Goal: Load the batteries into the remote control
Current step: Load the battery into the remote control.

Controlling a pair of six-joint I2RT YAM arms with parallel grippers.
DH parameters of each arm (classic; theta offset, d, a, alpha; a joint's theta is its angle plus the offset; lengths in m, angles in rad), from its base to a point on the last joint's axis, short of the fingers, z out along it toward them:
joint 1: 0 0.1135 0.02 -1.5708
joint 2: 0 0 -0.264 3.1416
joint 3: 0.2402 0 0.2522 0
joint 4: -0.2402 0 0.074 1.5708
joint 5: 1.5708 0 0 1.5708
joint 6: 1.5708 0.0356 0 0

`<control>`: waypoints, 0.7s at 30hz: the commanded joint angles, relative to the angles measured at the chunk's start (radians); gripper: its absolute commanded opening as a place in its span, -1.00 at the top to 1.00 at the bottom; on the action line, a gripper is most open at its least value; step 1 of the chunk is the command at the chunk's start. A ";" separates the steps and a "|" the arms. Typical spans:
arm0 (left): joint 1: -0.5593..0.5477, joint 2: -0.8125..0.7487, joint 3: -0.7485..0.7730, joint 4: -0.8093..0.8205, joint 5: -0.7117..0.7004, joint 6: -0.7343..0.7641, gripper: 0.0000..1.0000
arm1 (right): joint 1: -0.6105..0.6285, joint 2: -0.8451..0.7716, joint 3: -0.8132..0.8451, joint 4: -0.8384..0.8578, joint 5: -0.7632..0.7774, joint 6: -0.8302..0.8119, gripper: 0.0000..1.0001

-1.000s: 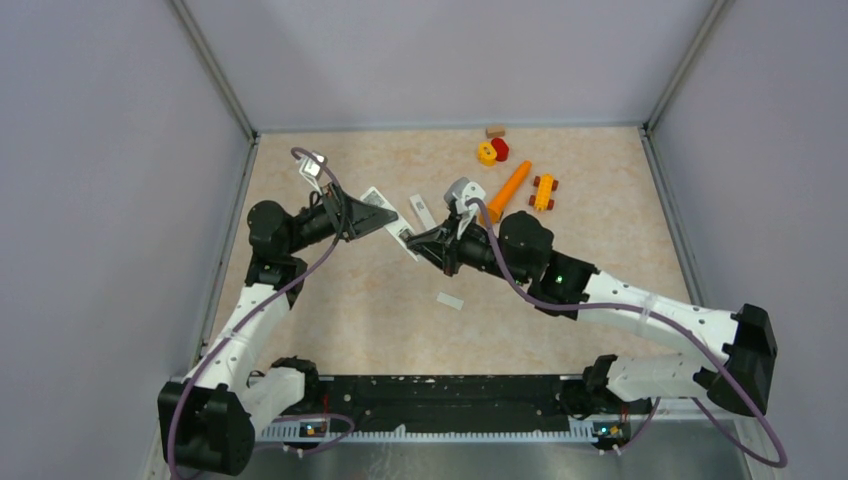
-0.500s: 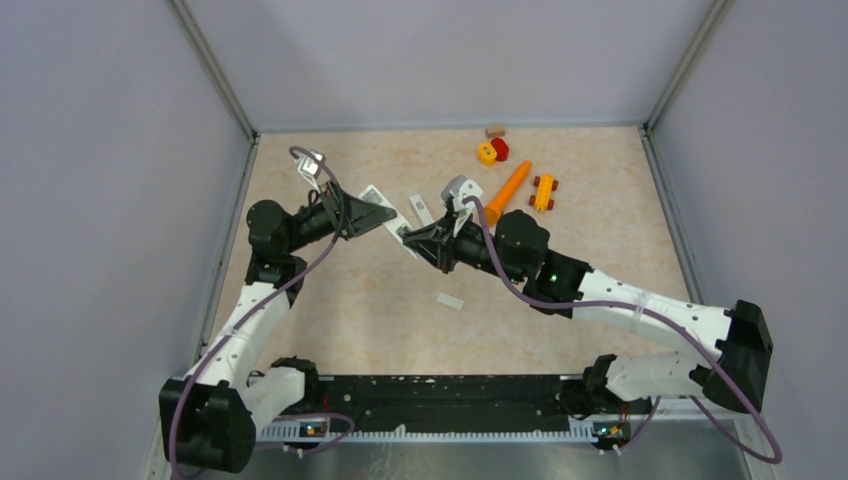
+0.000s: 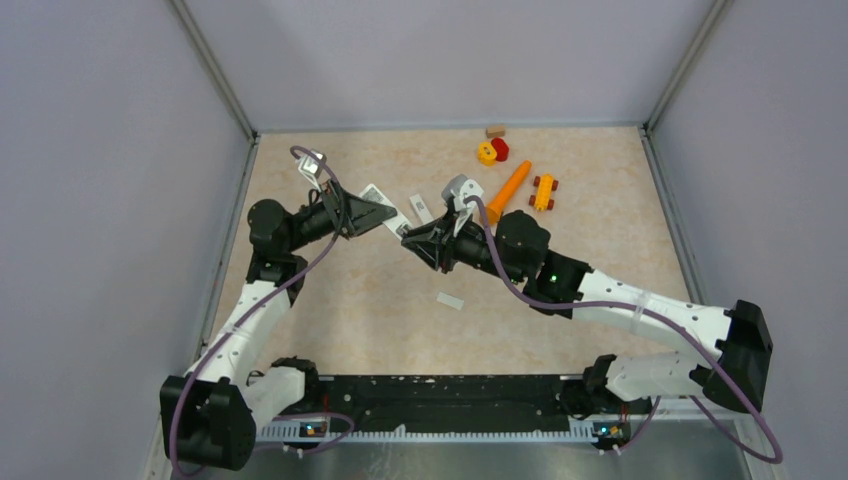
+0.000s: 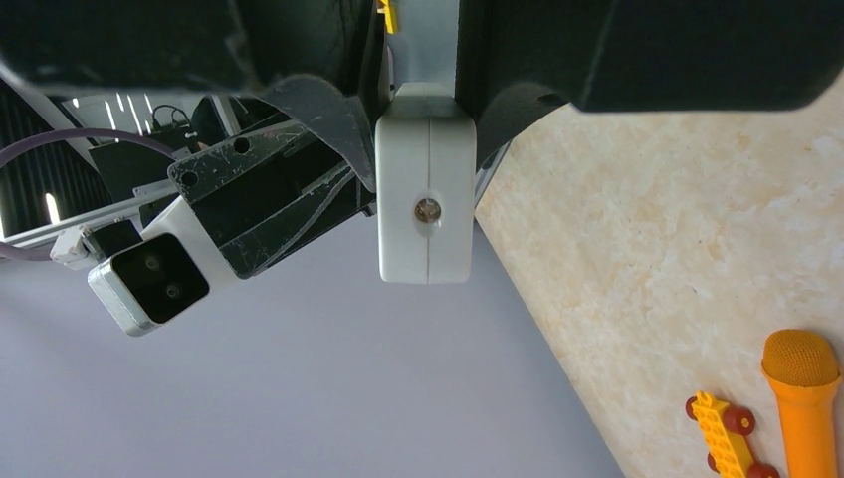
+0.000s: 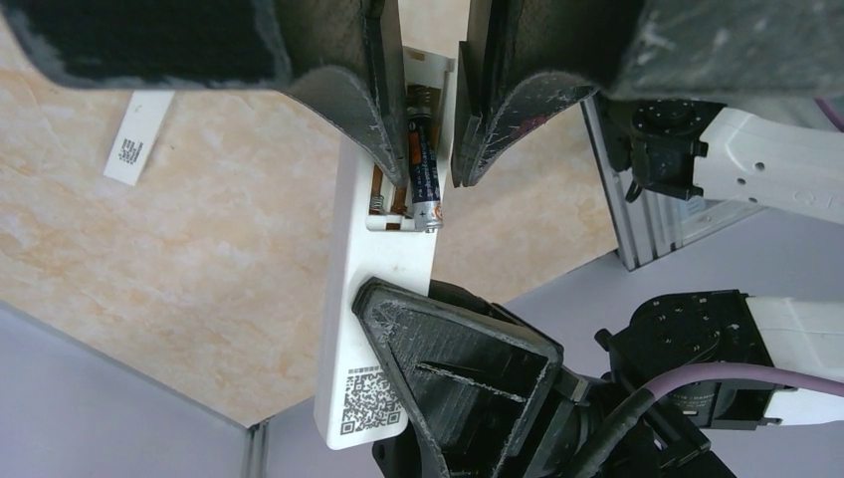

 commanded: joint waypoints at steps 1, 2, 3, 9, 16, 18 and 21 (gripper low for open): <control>-0.004 -0.009 0.011 0.104 0.039 -0.061 1.00 | 0.007 -0.008 0.016 0.017 0.043 0.000 0.50; -0.004 -0.006 0.013 0.106 0.040 -0.074 1.00 | 0.008 -0.008 0.016 0.017 0.043 0.001 0.50; -0.005 -0.002 0.013 0.109 0.044 -0.083 1.00 | 0.007 -0.008 0.016 0.016 0.043 0.004 0.51; -0.004 0.008 0.009 0.119 0.047 -0.094 1.00 | 0.007 -0.004 0.021 0.025 0.069 0.021 0.63; -0.004 0.011 0.004 0.148 0.042 -0.117 1.00 | 0.007 -0.011 0.009 0.041 0.075 0.058 0.47; -0.004 0.012 0.004 0.149 0.037 -0.114 1.00 | 0.007 -0.016 0.004 0.050 0.079 0.071 0.44; -0.004 0.013 0.001 0.150 0.038 -0.108 1.00 | 0.007 -0.025 0.000 0.063 0.089 0.088 0.36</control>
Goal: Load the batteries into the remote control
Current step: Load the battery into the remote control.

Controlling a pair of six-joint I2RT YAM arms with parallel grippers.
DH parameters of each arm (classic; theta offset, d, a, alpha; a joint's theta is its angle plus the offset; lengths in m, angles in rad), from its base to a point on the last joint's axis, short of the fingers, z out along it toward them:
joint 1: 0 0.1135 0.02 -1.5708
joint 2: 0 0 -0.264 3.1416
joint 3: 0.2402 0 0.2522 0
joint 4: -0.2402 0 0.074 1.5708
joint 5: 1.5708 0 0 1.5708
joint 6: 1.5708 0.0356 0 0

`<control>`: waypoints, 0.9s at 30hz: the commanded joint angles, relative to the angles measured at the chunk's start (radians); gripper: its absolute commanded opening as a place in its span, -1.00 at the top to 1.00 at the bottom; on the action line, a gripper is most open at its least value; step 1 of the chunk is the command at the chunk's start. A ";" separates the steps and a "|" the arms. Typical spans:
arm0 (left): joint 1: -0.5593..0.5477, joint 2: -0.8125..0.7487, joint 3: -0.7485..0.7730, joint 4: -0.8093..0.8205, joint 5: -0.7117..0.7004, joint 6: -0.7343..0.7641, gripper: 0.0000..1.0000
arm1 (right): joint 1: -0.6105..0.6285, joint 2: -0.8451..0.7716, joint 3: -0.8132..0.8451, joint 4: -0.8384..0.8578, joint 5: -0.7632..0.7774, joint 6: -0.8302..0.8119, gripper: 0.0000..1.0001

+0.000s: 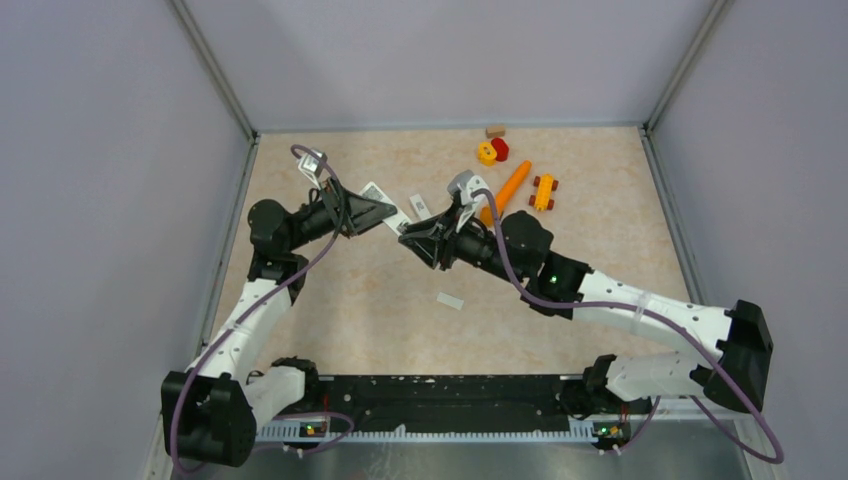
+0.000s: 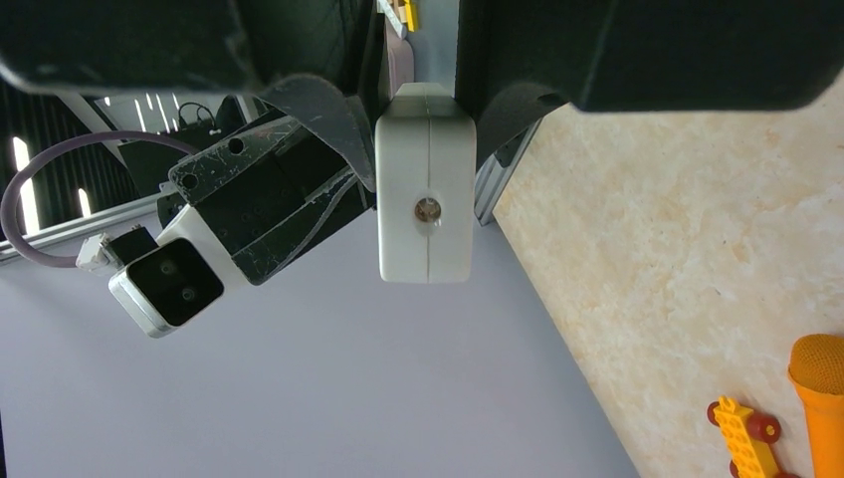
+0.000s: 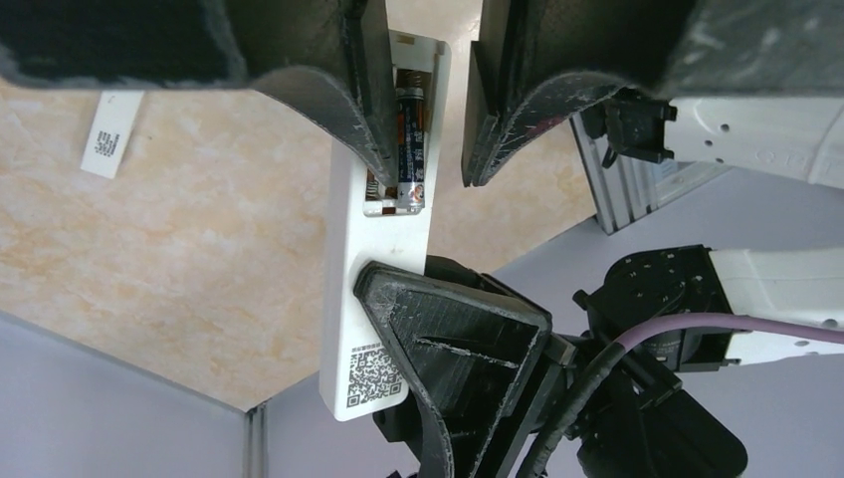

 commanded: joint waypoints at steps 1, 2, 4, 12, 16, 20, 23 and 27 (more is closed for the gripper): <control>-0.004 -0.004 0.001 0.099 0.033 -0.029 1.00 | 0.003 -0.026 0.000 0.024 0.060 0.027 0.30; -0.004 -0.005 -0.002 0.099 0.033 -0.023 1.00 | 0.003 -0.029 -0.002 0.028 0.064 0.033 0.24; -0.004 -0.004 -0.008 0.099 0.031 -0.012 1.00 | 0.004 -0.035 0.002 0.028 0.070 0.049 0.14; -0.004 -0.006 -0.019 0.129 0.019 0.014 1.00 | 0.003 -0.068 0.027 0.020 0.086 0.110 -0.07; -0.004 -0.019 -0.026 0.135 0.001 0.044 1.00 | 0.003 -0.100 0.032 -0.022 0.213 0.198 -0.49; -0.003 -0.036 -0.042 0.131 -0.030 0.075 1.00 | -0.035 -0.126 0.013 -0.164 0.419 0.474 -0.91; -0.002 -0.040 -0.046 0.131 -0.048 0.088 1.00 | -0.080 -0.117 -0.012 -0.156 0.300 0.621 -0.92; -0.002 -0.042 -0.047 0.133 -0.067 0.097 1.00 | -0.090 -0.090 -0.057 -0.053 0.192 0.767 -0.93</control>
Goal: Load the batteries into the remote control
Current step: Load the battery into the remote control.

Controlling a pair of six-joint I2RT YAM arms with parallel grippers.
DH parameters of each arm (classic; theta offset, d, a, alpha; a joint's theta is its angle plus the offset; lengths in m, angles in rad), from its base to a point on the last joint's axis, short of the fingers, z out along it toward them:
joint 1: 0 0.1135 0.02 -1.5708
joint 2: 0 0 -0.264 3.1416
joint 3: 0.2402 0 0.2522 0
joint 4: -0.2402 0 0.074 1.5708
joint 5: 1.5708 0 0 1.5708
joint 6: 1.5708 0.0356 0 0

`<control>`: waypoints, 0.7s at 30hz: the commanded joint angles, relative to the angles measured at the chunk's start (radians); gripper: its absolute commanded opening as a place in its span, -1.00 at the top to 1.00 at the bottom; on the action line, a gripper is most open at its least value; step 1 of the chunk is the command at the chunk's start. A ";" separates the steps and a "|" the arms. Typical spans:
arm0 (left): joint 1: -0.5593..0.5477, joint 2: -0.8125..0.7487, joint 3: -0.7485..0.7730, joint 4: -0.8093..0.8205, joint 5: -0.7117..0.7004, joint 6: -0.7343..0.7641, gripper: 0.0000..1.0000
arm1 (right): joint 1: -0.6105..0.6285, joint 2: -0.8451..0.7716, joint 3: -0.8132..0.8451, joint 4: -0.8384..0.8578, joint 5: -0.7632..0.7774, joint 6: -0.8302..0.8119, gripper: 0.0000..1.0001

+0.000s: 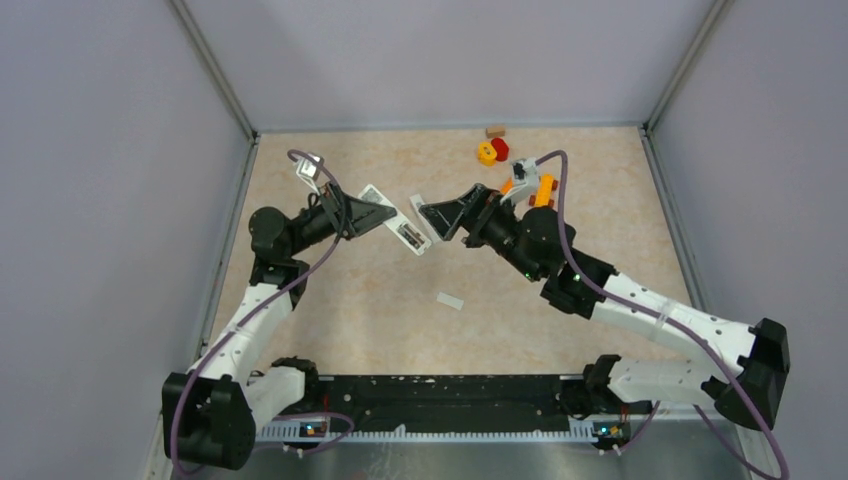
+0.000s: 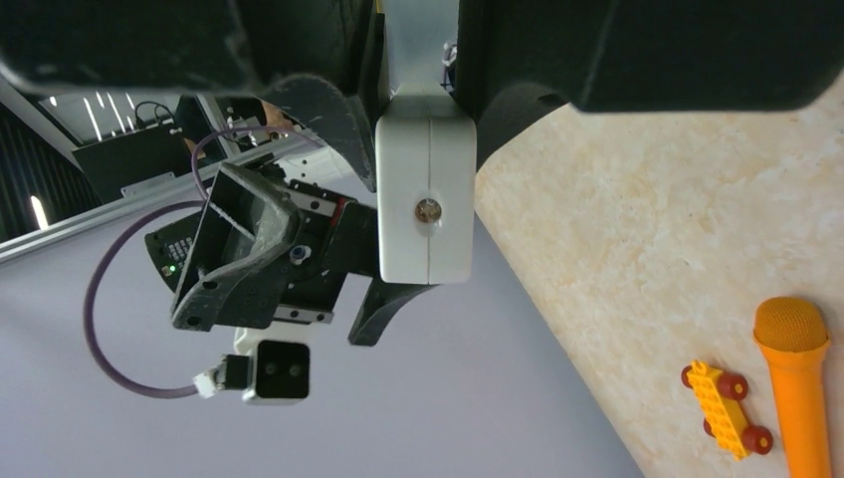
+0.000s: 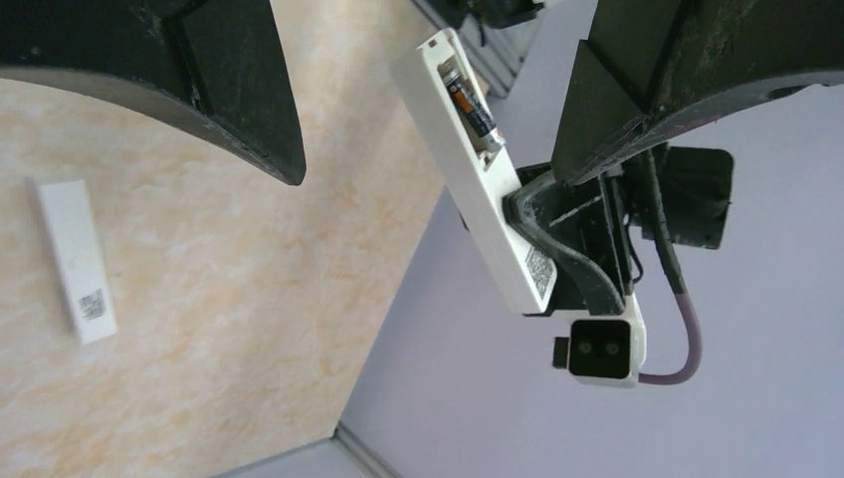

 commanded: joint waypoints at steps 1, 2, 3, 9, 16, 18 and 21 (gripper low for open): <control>-0.002 -0.032 0.000 0.067 -0.040 0.036 1.00 | -0.016 0.021 -0.058 0.115 -0.121 0.252 -0.93; -0.002 -0.031 -0.002 0.067 -0.046 0.035 1.00 | -0.021 0.032 -0.068 0.146 -0.148 0.279 -0.94; -0.002 -0.030 -0.001 0.067 -0.049 0.035 1.00 | -0.027 0.043 -0.070 0.164 -0.176 0.302 -0.94; -0.002 -0.026 0.001 0.066 -0.063 0.050 1.00 | -0.041 0.122 -0.040 0.231 -0.289 0.352 -0.94; 0.000 -0.028 0.030 0.005 -0.057 0.093 1.00 | -0.072 0.169 -0.043 0.285 -0.361 0.379 -0.82; 0.000 -0.025 0.030 0.007 -0.055 0.091 1.00 | -0.074 0.174 -0.042 0.299 -0.366 0.378 -0.80; 0.000 -0.024 0.026 0.015 -0.053 0.084 1.00 | -0.075 0.186 -0.028 0.295 -0.378 0.375 -0.73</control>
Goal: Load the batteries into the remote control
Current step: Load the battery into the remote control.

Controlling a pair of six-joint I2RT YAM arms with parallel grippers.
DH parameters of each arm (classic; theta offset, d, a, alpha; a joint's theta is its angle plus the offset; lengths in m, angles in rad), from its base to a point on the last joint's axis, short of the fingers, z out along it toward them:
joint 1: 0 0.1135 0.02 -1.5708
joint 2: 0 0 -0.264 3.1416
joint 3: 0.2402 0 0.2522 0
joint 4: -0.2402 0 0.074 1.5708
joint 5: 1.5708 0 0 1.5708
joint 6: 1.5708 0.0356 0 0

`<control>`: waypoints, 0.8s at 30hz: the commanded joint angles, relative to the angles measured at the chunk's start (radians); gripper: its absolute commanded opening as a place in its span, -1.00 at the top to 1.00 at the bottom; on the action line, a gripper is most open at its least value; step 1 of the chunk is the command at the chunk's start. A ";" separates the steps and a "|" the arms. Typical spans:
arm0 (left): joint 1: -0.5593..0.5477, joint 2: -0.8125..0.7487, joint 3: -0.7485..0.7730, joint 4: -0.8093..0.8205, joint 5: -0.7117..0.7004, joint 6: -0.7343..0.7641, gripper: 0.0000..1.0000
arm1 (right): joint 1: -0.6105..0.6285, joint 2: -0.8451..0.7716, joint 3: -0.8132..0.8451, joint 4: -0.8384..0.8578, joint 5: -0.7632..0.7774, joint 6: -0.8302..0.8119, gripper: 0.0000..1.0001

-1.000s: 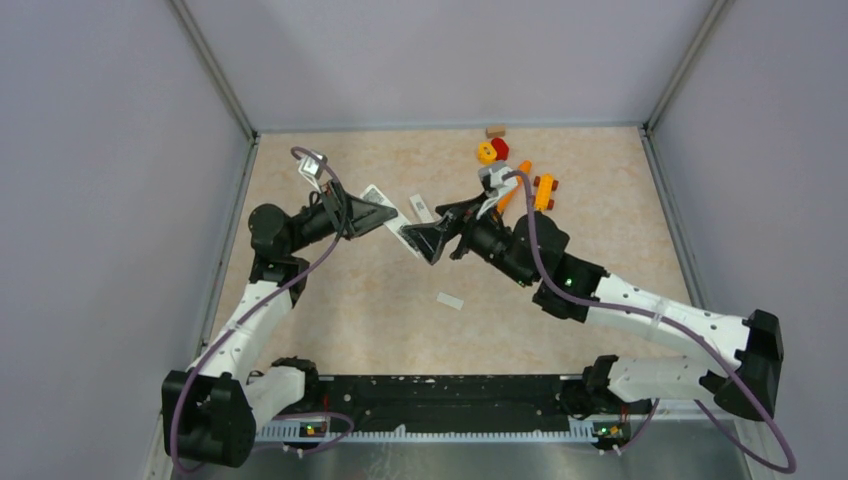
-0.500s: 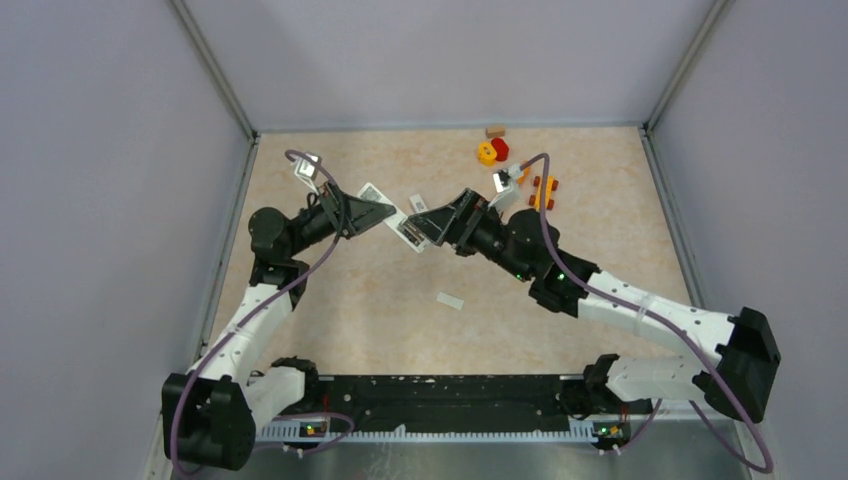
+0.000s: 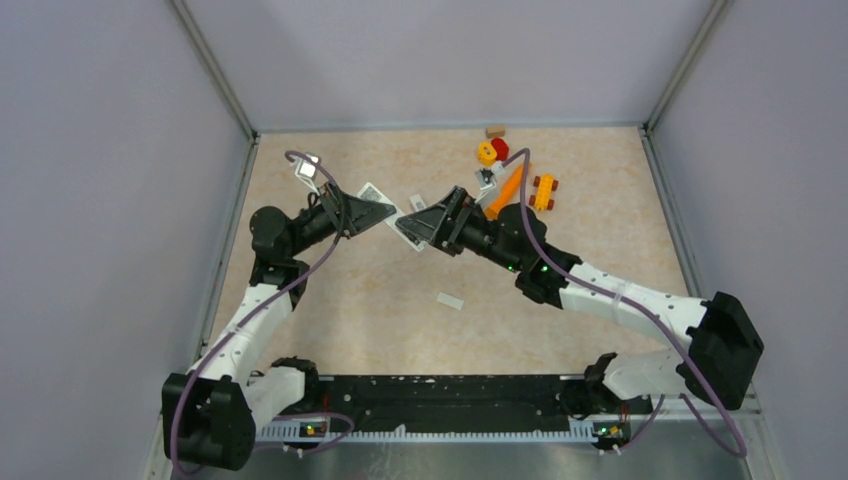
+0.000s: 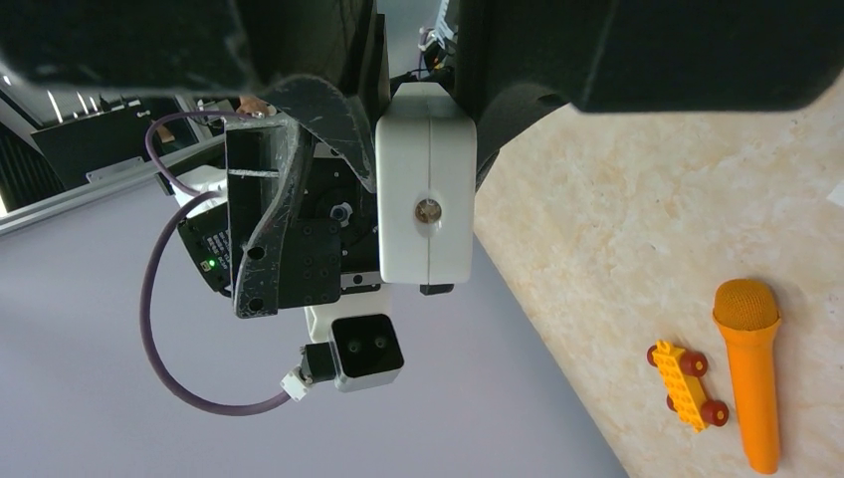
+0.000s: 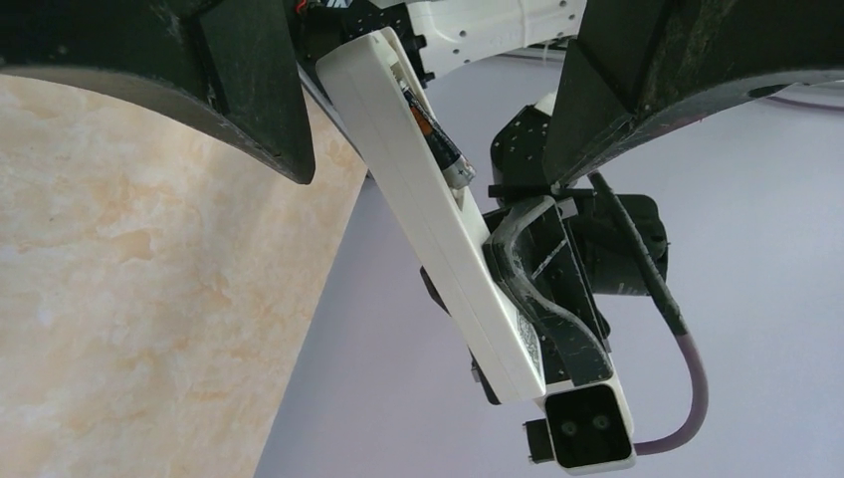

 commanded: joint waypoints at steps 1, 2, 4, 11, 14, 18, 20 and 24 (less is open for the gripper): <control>0.000 -0.020 0.027 0.047 -0.004 0.013 1.00 | -0.007 0.018 0.048 0.062 -0.047 0.009 -0.69; 0.000 -0.019 0.026 0.049 -0.004 0.011 1.00 | -0.007 0.024 0.054 0.062 -0.054 0.008 -0.65; 0.000 -0.021 0.024 0.054 -0.002 0.006 1.00 | -0.008 0.034 0.063 0.059 -0.065 0.008 -0.58; 0.000 -0.023 0.019 0.058 0.006 0.004 1.00 | -0.007 0.054 0.065 0.082 -0.076 0.018 -0.37; 0.000 -0.021 0.017 0.059 0.010 0.005 1.00 | -0.012 0.057 0.049 0.130 -0.088 0.025 -0.37; 0.000 -0.020 0.013 0.061 0.014 0.004 1.00 | -0.019 0.056 0.041 0.156 -0.099 0.032 -0.43; 0.000 -0.019 0.012 0.063 0.016 0.004 1.00 | -0.022 0.058 0.043 0.156 -0.101 0.036 -0.43; 0.000 -0.018 0.012 0.068 0.018 0.001 1.00 | -0.025 0.067 0.051 0.155 -0.110 0.035 -0.30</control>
